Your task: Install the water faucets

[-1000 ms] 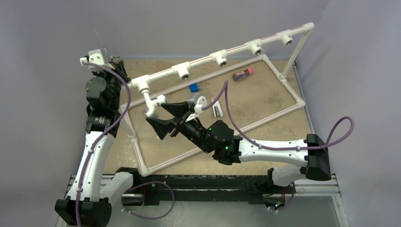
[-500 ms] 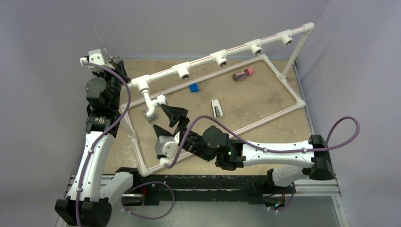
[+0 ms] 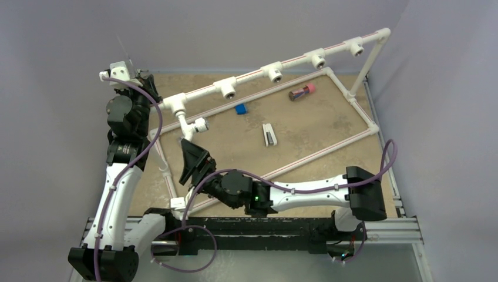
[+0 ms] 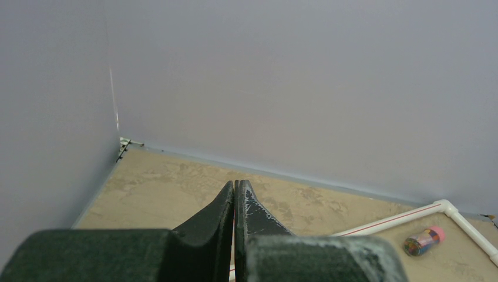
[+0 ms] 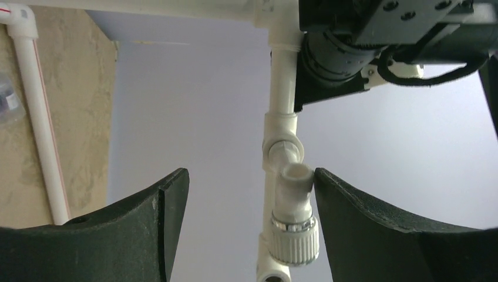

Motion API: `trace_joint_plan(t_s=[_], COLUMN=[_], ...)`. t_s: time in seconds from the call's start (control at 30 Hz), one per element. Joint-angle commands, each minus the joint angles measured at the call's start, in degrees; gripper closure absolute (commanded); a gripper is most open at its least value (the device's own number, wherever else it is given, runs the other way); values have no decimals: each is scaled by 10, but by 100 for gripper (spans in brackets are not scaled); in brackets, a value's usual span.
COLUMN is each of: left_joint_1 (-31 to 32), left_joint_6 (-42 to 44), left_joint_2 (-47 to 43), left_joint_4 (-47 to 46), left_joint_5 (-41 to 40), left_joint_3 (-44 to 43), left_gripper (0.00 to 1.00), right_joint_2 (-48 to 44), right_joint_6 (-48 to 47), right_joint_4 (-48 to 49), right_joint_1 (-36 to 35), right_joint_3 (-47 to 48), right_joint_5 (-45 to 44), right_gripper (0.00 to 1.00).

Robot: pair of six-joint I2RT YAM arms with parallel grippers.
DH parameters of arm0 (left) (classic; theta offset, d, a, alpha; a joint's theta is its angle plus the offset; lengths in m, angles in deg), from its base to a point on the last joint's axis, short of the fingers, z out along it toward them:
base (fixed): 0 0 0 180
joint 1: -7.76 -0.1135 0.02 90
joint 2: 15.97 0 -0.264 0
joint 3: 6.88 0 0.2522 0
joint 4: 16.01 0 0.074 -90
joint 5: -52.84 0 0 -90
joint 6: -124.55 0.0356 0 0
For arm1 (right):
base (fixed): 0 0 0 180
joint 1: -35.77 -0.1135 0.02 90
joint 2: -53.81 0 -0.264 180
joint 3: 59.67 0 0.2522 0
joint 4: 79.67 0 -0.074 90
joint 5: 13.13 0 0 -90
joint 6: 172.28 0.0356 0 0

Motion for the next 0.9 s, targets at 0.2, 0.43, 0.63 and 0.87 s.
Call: trace_joint_plan(t_s=[0.2, 0.43, 0.63, 0.87], left_joint_1=[13, 13, 13, 12], left_joint_6=[-8, -8, -8, -8], left_joint_2=[25, 25, 25, 26], left_joint_4=[155, 155, 155, 155], left_joint_5=[57, 56, 56, 56], left_joint_3=[43, 43, 43, 42], left_gripper=[100, 100, 100, 100], right_joint_2=[26, 36, 51, 61], right_joint_6=[-82, -58, -42, 21], right_joint_4=[83, 89, 85, 91], right_joint_1=[27, 44, 51, 55], right_joint_3=[75, 85, 96, 99], right_joint_5=[-20, -9, -11, -31], right_gripper=[23, 29, 47, 96])
